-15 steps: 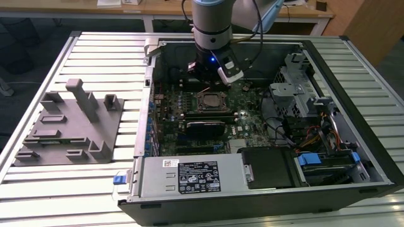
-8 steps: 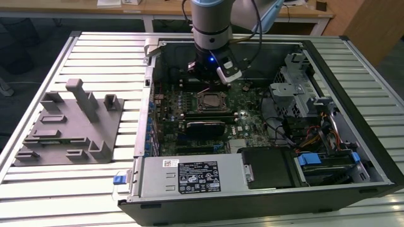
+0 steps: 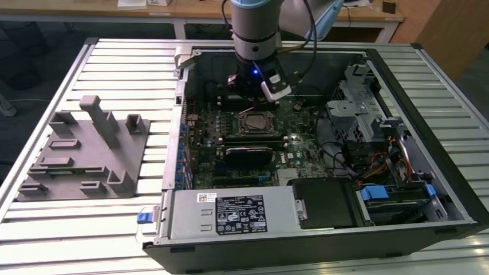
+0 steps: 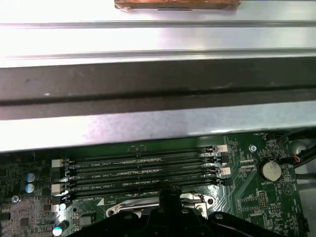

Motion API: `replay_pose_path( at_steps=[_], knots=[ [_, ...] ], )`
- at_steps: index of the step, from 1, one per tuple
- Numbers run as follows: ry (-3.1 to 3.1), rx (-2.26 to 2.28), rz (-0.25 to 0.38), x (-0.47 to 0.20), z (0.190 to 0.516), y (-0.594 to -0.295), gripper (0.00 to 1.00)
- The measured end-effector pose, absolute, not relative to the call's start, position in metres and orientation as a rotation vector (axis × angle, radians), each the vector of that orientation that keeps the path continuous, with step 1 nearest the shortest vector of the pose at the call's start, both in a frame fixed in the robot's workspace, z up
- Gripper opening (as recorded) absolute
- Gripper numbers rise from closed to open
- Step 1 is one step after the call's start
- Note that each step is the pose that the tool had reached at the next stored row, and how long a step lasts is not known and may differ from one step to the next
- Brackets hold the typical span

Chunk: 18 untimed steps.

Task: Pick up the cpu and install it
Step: 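Install the first cpu locking lever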

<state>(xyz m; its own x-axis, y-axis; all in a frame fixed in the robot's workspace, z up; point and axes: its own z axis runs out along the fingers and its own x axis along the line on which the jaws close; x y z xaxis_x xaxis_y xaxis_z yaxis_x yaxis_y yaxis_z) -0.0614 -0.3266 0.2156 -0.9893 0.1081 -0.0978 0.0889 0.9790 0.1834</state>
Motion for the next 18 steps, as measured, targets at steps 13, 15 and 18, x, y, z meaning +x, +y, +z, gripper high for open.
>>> replay_pose_path(
  at_steps=[13, 15, 18],
  knots=[
    [2.968, 0.166, 0.266, -0.0675, 0.2115, -0.3264, 0.11],
    [2.965, 0.176, 0.265, -0.0688, 0.2108, -0.326, 0.11],
    [2.96, 0.219, 0.261, -0.0691, 0.2099, -0.3255, 0.11]
  ],
)
